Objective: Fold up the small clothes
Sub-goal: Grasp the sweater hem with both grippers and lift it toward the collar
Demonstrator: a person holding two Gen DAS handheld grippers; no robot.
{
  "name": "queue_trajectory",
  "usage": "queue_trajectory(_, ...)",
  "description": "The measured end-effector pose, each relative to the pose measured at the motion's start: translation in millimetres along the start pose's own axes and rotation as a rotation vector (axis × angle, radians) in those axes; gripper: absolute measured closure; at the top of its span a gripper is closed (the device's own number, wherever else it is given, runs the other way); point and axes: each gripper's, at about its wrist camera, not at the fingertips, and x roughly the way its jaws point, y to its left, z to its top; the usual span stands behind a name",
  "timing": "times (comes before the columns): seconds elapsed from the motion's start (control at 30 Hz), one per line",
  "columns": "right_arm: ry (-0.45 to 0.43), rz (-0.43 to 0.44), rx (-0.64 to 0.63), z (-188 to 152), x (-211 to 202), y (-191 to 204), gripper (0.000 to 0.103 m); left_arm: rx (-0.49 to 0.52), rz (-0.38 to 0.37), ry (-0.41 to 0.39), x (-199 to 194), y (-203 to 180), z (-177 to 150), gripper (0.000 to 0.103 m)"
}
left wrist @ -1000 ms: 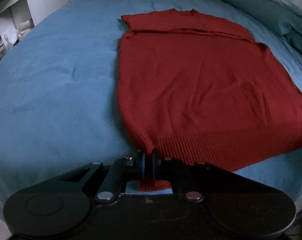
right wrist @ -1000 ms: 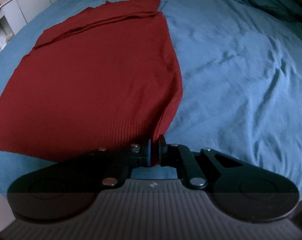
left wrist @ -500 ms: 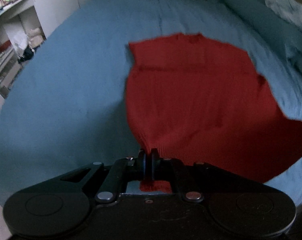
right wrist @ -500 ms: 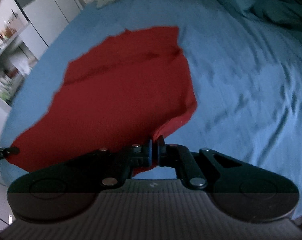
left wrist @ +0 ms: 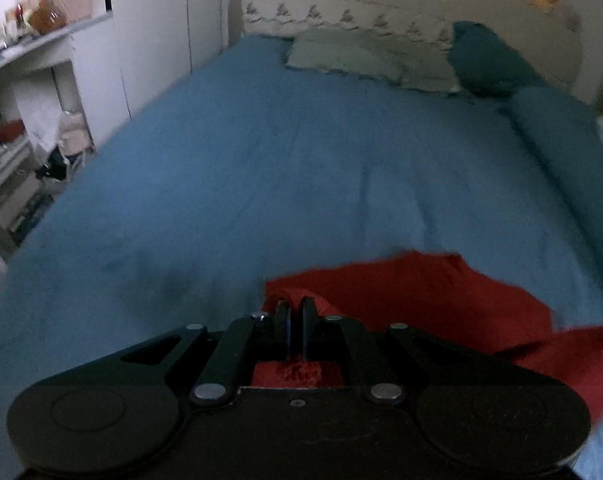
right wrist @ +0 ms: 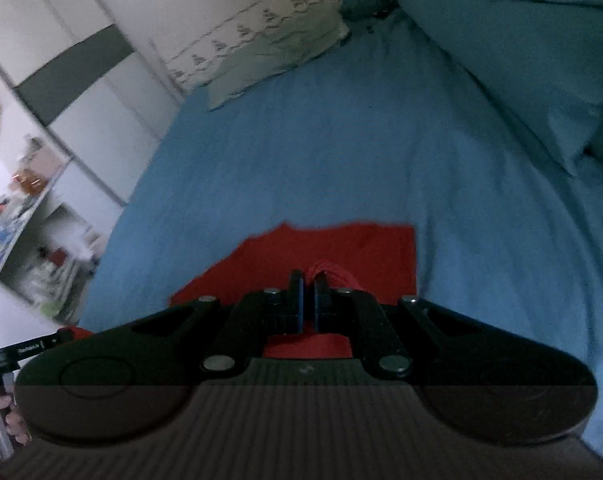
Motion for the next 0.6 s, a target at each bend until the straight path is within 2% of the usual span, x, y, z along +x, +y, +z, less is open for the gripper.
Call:
queue_trajectory(0.07, 0.018, -0.046, 0.031, 15.2, 59.7, -12.9, 0.083, -0.003, 0.014, 0.018, 62.2, -6.5, 7.0, 0.098)
queue_trajectory(0.17, 0.056, -0.105, 0.055, 16.2, 139.2, -35.4, 0.083, -0.057, 0.031, 0.087, 142.9, -5.4, 0.2, 0.098)
queue_trajectory(0.23, 0.076, -0.14, 0.067, 11.3, 182.5, -47.8, 0.083, -0.08, 0.038, 0.114, 174.0, -3.2, -8.7, 0.098)
queue_trajectory(0.3, 0.074, -0.165, 0.067, 6.6, 206.1, -55.4, 0.083, -0.071, 0.044, 0.103, 187.3, -4.4, -14.5, 0.096)
queue_trajectory(0.33, 0.072, -0.164, 0.076, 4.7, 213.2, -58.0, 0.083, -0.065, 0.045, 0.095, 188.9, -4.8, -15.5, 0.092)
queue_trajectory(0.37, 0.067, -0.163, 0.075, 3.8, 216.4, -57.6, 0.082, -0.072, 0.042, 0.078, 187.5, -3.4, -15.5, 0.082)
queue_trajectory(0.4, 0.053, -0.156, 0.064, 4.1, 217.7, -56.3, 0.078, -0.083, 0.032, 0.063, 185.6, -1.0, -13.3, 0.057)
queue_trajectory(0.43, 0.027, -0.161, 0.06, 3.1, 213.0, -54.2, 0.073, -0.098, 0.023, 0.04, 179.3, 2.8, -13.7, 0.042)
queue_trajectory(0.47, 0.009, -0.163, 0.059, 0.3, 207.1, -53.1, 0.05, -0.11, 0.026, 0.01, 170.3, 7.3, -12.7, 0.021)
queue_trajectory(0.5, -0.025, -0.163, 0.051, 0.5, 198.7, -49.7, 0.024, -0.112, 0.037, -0.018, 160.6, 10.5, -11.6, 0.015)
queue_trajectory(0.53, -0.06, -0.166, 0.04, 0.4, 189.9, -45.7, 0.016, -0.108, 0.045, -0.044, 149.5, 14.2, -10.6, 0.015)
queue_trajectory(0.6, -0.109, -0.145, 0.007, -0.9, 172.5, -36.6, 0.015, -0.085, 0.043, -0.078, 128.0, 15.1, -12.8, 0.015)
